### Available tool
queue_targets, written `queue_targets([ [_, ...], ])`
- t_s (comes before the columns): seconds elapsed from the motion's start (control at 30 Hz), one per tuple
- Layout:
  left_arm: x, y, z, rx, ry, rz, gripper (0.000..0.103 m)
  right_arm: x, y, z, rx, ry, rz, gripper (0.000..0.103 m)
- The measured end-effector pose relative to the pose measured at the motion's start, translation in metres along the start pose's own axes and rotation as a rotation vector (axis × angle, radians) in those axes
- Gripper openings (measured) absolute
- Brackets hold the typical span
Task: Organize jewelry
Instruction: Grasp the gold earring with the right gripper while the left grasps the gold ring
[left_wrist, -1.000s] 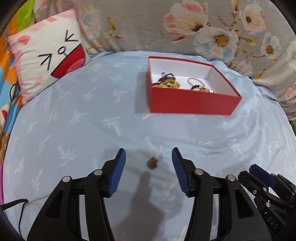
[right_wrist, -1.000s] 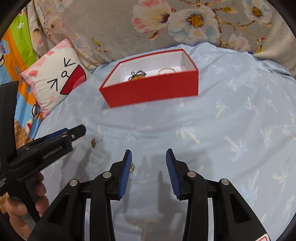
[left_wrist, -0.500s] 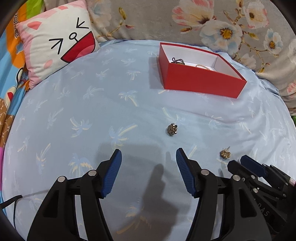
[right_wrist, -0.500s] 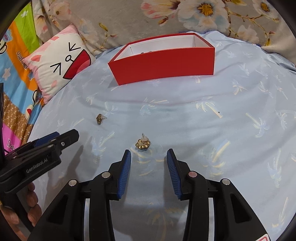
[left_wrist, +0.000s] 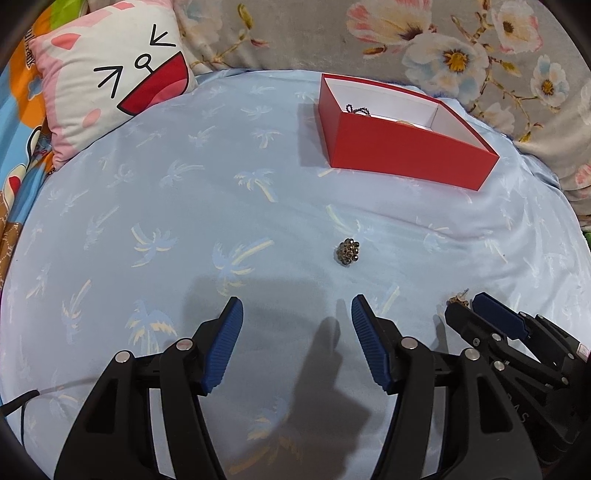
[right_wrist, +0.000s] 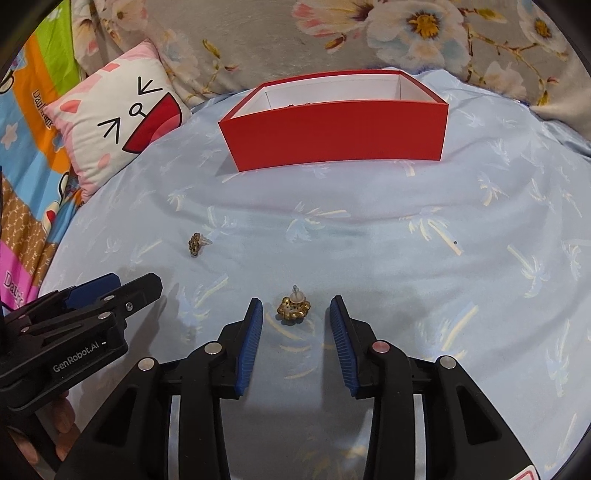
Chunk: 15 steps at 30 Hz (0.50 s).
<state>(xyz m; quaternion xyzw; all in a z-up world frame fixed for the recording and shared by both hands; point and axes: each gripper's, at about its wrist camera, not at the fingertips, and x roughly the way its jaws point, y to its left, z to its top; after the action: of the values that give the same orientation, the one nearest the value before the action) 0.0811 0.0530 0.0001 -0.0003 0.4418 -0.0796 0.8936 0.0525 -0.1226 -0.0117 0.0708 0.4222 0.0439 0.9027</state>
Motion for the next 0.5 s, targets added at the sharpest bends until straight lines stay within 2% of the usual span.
queue_targets([
  [0.1,0.004,-0.003,0.001,-0.004,0.006,-0.005,0.058,0.002,0.001,0.002,-0.012,-0.002,-0.021,0.018],
  [0.5,0.019,-0.015,0.019,-0.009,-0.001,-0.02,0.058,-0.006,-0.021,0.001,0.049,-0.022,-0.025,0.018],
])
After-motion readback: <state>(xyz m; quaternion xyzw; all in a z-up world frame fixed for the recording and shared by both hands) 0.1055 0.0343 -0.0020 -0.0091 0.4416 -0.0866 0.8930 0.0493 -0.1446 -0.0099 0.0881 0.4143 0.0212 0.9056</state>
